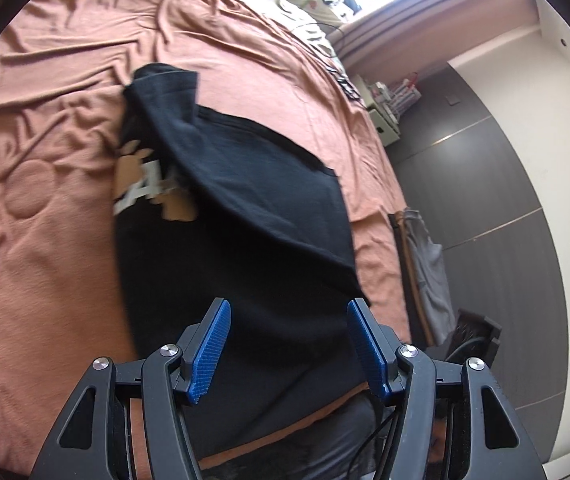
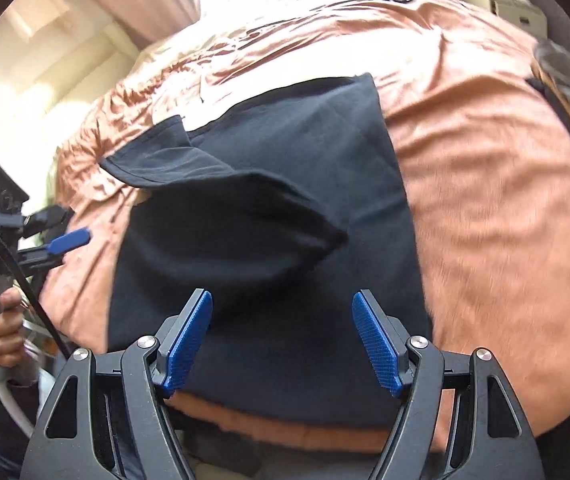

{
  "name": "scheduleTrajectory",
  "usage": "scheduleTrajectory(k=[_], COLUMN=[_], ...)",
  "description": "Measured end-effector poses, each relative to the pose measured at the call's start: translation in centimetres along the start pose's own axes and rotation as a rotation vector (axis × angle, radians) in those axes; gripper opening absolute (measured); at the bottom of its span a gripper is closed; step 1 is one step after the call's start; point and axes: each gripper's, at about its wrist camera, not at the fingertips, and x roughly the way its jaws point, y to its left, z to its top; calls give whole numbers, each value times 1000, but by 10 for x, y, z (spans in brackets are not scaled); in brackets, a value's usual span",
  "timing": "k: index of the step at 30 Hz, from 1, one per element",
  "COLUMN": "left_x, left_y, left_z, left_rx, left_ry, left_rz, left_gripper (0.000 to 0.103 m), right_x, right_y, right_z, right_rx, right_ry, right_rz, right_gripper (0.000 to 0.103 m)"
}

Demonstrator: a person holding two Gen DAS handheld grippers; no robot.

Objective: Fold small clothes

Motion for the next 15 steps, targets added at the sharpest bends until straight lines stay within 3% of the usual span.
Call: scheduleTrajectory(k=[8, 15], left_x=[-2, 19], left_y=[37, 50], left_z=[-20, -38], left_rx=[-51, -81], left_ry=[24, 72], left_rz=[84, 140], left_gripper=[62, 62], right_x=[20, 48], right_y=[4, 4], right_z=[31, 56], right_rx=[-92, -173], right_ry=[35, 88], right_rz=[-44, -49], right_gripper=[71, 52])
